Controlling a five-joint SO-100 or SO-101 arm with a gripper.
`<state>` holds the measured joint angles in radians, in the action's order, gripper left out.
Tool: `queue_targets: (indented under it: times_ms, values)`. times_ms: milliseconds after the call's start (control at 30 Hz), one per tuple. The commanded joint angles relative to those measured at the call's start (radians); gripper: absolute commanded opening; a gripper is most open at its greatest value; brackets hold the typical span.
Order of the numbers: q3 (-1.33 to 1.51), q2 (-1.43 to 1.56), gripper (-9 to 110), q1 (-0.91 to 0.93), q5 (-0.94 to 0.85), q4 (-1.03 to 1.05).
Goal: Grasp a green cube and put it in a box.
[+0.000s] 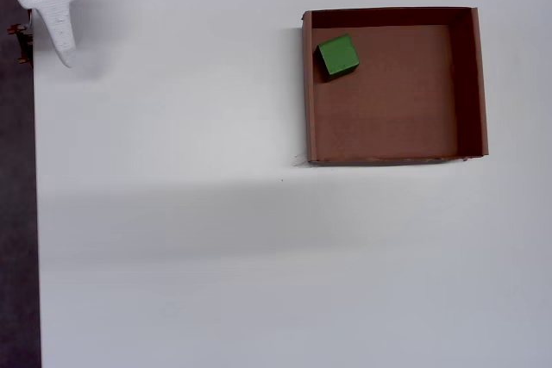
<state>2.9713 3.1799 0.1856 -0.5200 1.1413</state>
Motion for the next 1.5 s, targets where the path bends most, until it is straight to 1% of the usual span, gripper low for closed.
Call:
queue_targets:
  times_ms: [0, 533, 1467]
  values:
    - [-0.006, 0.003, 22, -0.035, -0.014, -0.028]
    - [-0.003, 0.003, 22, -0.057, -0.043, -0.029]
    - [-0.003, 0.003, 22, -0.057, -0.044, -0.029]
